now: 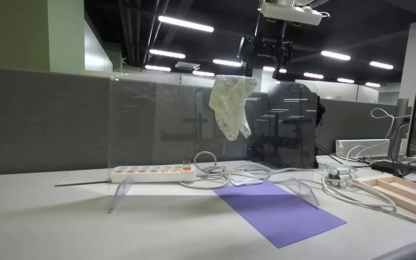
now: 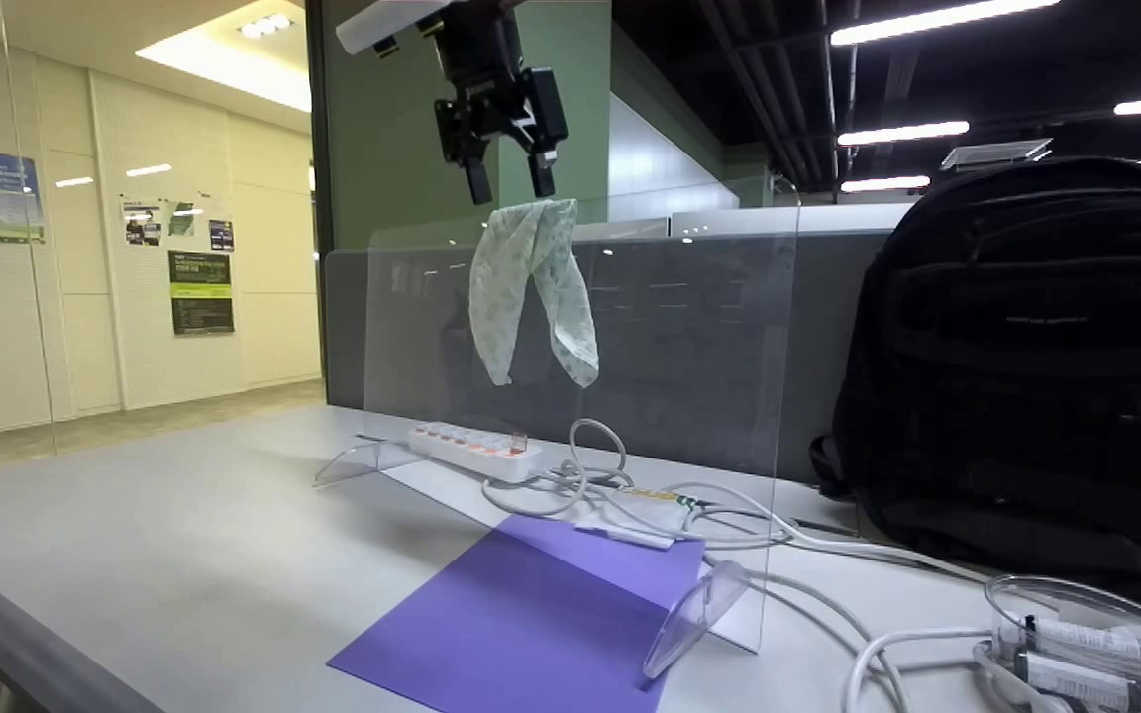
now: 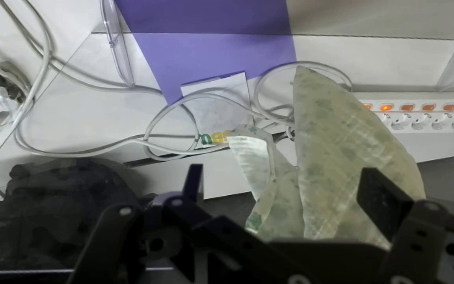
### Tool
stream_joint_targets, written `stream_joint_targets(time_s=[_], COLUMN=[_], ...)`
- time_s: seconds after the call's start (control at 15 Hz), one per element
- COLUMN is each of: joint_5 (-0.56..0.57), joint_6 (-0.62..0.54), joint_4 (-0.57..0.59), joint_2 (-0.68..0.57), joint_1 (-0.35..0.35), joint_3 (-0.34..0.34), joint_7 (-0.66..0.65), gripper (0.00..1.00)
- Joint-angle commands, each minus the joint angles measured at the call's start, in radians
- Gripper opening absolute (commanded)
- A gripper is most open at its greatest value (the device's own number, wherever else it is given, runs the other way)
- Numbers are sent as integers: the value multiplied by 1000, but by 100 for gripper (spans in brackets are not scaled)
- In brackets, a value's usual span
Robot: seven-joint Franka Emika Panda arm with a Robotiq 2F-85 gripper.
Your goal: Take the towel and put it on the table
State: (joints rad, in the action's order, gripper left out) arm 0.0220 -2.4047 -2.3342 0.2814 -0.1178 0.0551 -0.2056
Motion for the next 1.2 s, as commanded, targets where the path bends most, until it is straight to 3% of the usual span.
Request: stream_joint_targets(time_s=[0.0, 0.53, 0.6, 0.73, 1.13], joint_5=[12, 19, 20, 31, 70], joint_6=[21, 19, 16, 9, 3], joint_4=[72, 156, 163, 175, 180], joint_2=[-66, -187, -198, -213, -220], joint_1=[26, 50, 52, 56, 78], joint_3=[-19, -29, -30, -30, -24], joint_7=[23, 78, 83, 88, 101], gripper=[100, 100, 75, 67, 23])
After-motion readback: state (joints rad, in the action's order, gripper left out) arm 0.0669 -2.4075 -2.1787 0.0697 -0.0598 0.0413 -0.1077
